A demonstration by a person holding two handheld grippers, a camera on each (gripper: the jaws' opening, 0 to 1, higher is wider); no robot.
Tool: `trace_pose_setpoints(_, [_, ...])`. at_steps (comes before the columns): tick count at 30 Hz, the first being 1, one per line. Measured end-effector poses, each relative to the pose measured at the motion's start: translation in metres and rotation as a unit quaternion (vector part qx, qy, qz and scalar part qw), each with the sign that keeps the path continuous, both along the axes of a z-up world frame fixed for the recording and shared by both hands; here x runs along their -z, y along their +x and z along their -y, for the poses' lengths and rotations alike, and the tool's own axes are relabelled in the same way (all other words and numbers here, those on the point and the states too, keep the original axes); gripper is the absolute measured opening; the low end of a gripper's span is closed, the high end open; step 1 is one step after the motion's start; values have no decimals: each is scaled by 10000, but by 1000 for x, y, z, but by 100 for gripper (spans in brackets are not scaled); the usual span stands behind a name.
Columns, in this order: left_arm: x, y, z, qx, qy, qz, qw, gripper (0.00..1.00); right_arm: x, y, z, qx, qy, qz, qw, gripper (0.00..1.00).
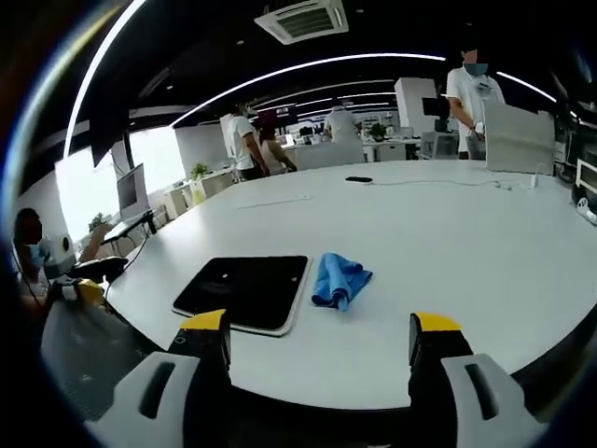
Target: Wipe the mirror surface with the cleaning cloth until all visible marks leave the cleaned area.
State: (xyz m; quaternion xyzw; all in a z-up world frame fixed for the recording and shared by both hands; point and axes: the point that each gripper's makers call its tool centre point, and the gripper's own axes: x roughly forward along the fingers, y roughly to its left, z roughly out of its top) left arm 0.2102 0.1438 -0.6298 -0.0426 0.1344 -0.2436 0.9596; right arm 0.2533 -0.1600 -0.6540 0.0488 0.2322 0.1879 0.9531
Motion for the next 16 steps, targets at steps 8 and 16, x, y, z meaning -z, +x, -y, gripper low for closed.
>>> trace_pose_setpoints(8, [0, 0, -1, -17, -11, -21, 10000, 95, 3, 0, 1, -61, -151, 15, 9999, 80])
trace_pose_setpoints(16, [2, 0, -1, -29, 11, -56, 10000, 95, 2, -2, -5, -135, 4, 7, 9999, 82])
